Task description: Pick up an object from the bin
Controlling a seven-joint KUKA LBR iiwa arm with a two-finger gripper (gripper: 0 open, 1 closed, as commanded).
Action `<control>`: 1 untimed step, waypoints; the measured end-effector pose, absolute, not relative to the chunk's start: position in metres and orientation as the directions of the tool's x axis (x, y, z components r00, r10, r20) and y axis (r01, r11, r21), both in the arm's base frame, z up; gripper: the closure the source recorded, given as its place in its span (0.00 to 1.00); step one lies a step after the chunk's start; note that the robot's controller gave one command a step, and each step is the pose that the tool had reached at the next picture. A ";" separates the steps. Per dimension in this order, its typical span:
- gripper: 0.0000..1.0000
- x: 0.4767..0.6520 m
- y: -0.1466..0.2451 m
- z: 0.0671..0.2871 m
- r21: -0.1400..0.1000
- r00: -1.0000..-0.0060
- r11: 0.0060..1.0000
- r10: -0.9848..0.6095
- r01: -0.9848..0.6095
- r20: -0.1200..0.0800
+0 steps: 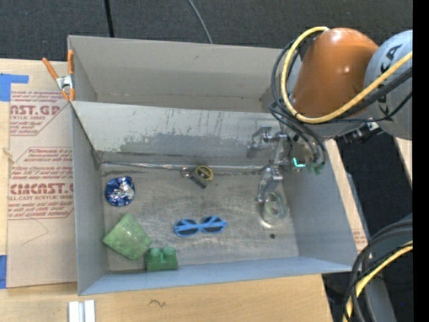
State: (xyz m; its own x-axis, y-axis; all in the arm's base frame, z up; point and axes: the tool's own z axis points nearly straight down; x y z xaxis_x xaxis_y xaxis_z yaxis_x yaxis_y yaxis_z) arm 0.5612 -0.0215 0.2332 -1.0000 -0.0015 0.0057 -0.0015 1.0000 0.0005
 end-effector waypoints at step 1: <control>0.00 0.536 0.023 0.268 0.000 -0.950 0.950 -0.312 -0.312 -0.005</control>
Offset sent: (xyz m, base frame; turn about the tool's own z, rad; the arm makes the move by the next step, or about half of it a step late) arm -0.0256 0.0424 0.0340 -0.3130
